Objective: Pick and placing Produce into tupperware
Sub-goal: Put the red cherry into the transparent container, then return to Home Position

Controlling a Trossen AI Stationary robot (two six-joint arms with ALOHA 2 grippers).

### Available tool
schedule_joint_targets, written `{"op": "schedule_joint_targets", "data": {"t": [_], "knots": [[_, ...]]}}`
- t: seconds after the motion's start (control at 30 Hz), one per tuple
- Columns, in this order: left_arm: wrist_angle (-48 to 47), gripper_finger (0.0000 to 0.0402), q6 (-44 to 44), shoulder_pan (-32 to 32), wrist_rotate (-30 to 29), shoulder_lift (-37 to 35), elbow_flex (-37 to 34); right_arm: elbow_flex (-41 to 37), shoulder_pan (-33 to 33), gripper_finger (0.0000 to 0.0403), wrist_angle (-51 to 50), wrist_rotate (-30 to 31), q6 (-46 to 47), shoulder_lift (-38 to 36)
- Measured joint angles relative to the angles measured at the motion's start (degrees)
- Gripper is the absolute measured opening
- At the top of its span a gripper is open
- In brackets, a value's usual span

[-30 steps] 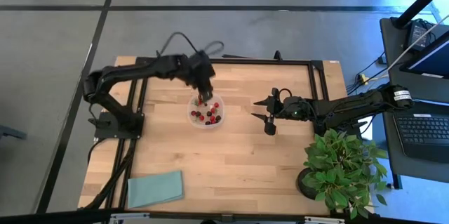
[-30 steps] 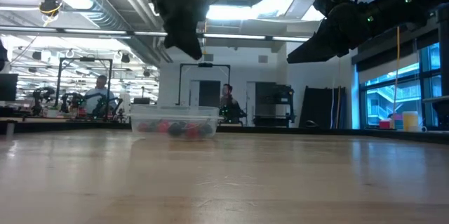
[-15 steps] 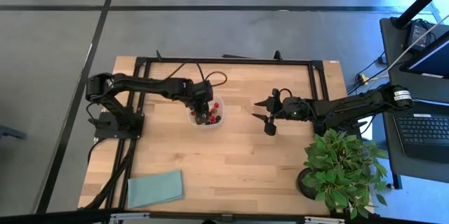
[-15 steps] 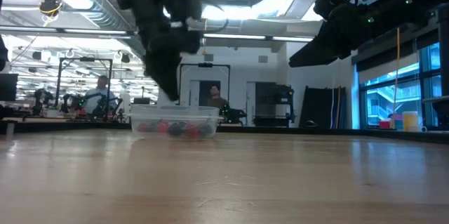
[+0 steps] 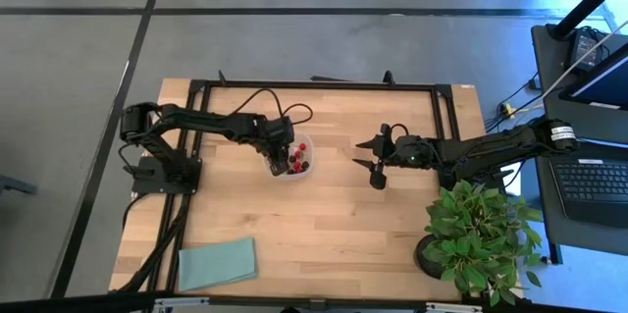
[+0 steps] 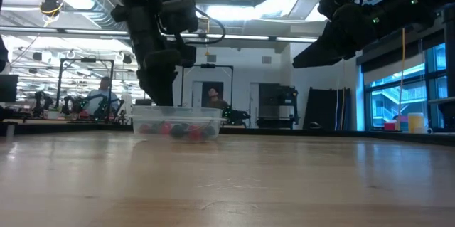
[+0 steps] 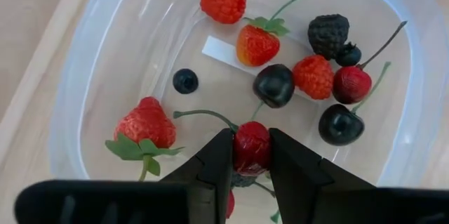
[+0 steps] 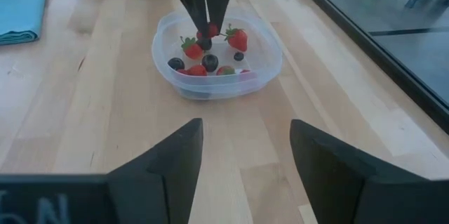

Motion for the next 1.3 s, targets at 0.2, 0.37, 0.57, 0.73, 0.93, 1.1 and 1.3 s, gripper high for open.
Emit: {"op": "schedule_joint_targets", "data": {"t": [0.2,0.37,0.57,0.73,0.93,1.1,1.3], "knots": [[-0.02,0.0082,-0.43,0.00,0.02,0.00,0.00,0.00,0.01,0.0217,-0.02,-0.01,-0.12,0.00],[0.81,0.0094,-1.66,0.00,0.06,0.00,0.00,0.00,0.00,0.0217,-0.02,0.00,-0.13,-0.02],[1.93,0.0167,-1.46,0.26,-0.34,0.00,0.02,0.00,0.00,0.0217,-0.40,0.00,-0.07,0.00],[3.03,0.0203,0.39,1.42,-3.19,-1.76,0.07,0.00,0.01,0.0217,-0.61,0.00,-0.13,0.00],[3.54,0.0207,4.84,3.51,-3.28,-9.36,-0.10,-0.01,0.01,0.0217,-0.14,0.74,1.47,-0.01],[12.97,0.0208,9.51,5.83,-2.75,-20.08,-5.43,-0.03,-0.26,0.0217,-0.93,1.05,1.51,-3.73],[26.05,0.0208,13.72,8.52,1.35,-35.75,-18.11,-0.07,-3.40,0.0217,-5.24,2.01,-0.03,-11.79]]}}
